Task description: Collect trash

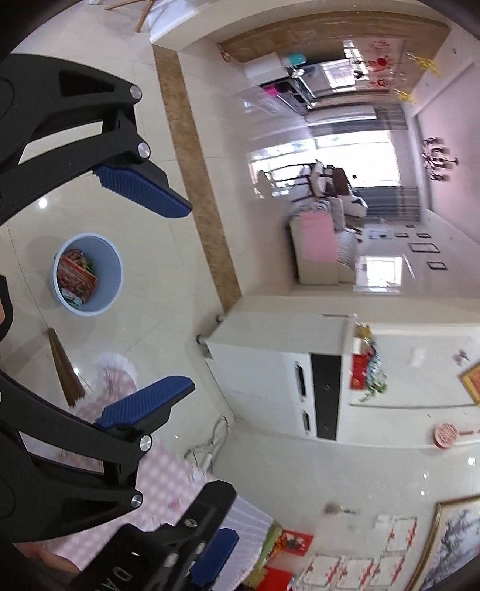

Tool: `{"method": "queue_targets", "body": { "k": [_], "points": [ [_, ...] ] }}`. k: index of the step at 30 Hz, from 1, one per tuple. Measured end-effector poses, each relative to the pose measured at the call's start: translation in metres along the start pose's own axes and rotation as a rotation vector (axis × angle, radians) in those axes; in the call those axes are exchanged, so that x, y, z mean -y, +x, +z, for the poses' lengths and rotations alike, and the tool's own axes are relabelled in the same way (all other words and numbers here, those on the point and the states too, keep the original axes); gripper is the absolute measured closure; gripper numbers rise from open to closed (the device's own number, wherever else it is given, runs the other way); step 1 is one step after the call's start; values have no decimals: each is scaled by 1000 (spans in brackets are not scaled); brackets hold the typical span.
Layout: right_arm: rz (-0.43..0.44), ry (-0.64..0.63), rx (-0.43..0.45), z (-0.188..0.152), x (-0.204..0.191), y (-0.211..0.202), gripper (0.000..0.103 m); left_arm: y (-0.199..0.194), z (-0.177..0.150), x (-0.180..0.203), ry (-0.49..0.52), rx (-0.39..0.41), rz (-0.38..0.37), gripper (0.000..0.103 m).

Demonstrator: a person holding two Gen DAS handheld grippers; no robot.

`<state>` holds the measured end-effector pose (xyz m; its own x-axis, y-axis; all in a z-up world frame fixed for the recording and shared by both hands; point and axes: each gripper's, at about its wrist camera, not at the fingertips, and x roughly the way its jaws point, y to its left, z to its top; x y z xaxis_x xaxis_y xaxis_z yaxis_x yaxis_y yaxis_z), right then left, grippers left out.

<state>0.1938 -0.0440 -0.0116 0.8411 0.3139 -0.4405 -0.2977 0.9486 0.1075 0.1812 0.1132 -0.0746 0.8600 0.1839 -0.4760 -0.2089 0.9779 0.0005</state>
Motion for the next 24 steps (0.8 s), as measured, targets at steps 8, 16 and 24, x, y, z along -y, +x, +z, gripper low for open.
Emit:
{"method": "queue_targets", "body": {
  "k": [8,16,24],
  "points": [
    [-59,33,117,2,22,-88,22,-73,16,28,43,103,-43,11],
    [-121,48,214,-4,39,-171,16,-133,19,50,81,186,-78,10],
    [-194,48,245,-22,52,-226,11,-174,10,66,92,225,-141,8]
  ]
}}
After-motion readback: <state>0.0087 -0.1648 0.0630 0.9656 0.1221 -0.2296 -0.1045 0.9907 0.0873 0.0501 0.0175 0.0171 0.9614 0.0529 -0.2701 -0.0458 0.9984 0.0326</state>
